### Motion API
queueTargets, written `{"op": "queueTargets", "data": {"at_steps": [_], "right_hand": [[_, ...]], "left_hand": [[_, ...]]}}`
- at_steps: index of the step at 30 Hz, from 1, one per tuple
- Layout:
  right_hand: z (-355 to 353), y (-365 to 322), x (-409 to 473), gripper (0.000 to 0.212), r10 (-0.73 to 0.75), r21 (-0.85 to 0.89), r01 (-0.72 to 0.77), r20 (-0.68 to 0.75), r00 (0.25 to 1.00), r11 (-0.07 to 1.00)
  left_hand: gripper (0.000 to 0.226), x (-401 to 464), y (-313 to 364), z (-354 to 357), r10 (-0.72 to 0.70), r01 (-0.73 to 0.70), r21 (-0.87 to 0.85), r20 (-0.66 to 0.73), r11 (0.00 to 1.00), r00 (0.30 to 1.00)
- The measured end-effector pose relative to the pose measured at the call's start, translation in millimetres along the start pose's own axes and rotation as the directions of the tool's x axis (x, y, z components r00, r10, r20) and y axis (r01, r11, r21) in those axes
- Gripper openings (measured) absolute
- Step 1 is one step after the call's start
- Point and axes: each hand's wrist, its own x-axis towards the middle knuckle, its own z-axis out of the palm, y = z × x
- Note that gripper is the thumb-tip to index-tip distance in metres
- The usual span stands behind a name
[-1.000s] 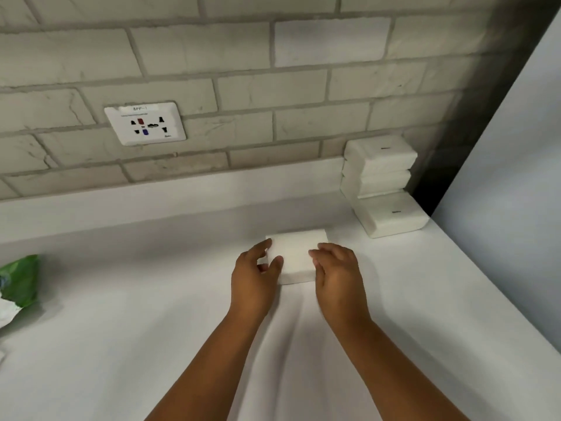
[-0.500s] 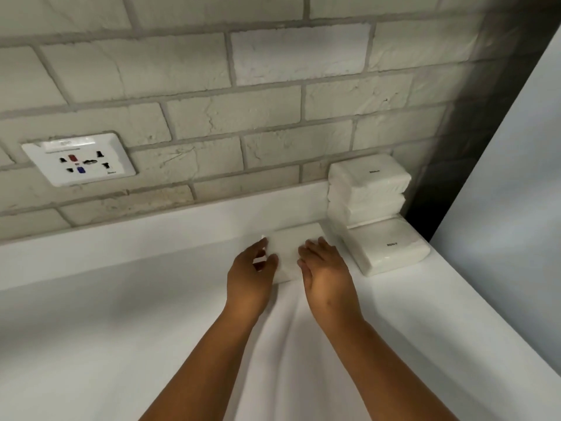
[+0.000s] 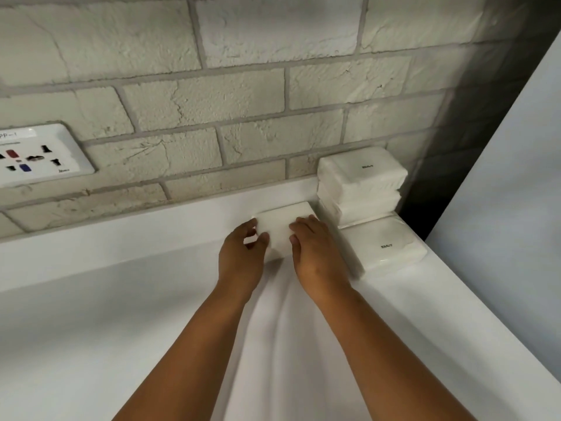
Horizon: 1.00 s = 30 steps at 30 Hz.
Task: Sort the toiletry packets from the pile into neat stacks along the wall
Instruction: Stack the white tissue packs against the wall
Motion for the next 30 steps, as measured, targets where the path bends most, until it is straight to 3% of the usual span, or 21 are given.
{"op": "queueTargets", "data": {"at_steps": [9, 13, 17, 23, 27, 30], "right_hand": [[4.2, 3.6, 8.5, 0.015, 0.067, -0.047, -0.063, 0.095, 0.993, 0.997], [1.6, -1.1, 9.6, 0.013, 0.100, -0.178, -0.080, 0.106, 0.989, 0.981], [-7.5, -8.8, 14.1, 0.028, 0.137, -0.265, -0.085, 0.185, 0.973, 0.961], [-19.0, -55.1, -0.9, 0.035, 0.090, -0.086, -0.074, 0.192, 0.977, 0.994], [-25.2, -109.3, -21.1, 0.042, 0.068, 0.054, -0.088, 0.300, 0.952, 0.995], [-22.3, -153.0, -36.8, 0.044, -0.035, 0.110, -0.002, 0.337, 0.941, 0.994]], "left_hand": [[0.043, 9.7, 0.7, 0.2, -0.012, 0.011, 0.023, 0.017, 1.000, 1.000], [0.047, 6.3, 1.9, -1.6, 0.005, -0.007, 0.073, 0.038, 0.997, 0.999], [0.052, -2.2, 5.3, -15.1, 0.074, -0.079, 0.149, 0.039, 0.986, 0.996], [0.048, -28.3, 14.4, -69.5, 0.140, -0.129, 0.230, -0.031, 0.964, 0.990], [0.047, -55.9, 8.7, -125.0, 0.193, -0.154, 0.311, -0.100, 0.938, 0.976], [0.045, -81.6, -4.9, -173.4, 0.187, -0.116, 0.343, -0.183, 0.932, 0.965]]}}
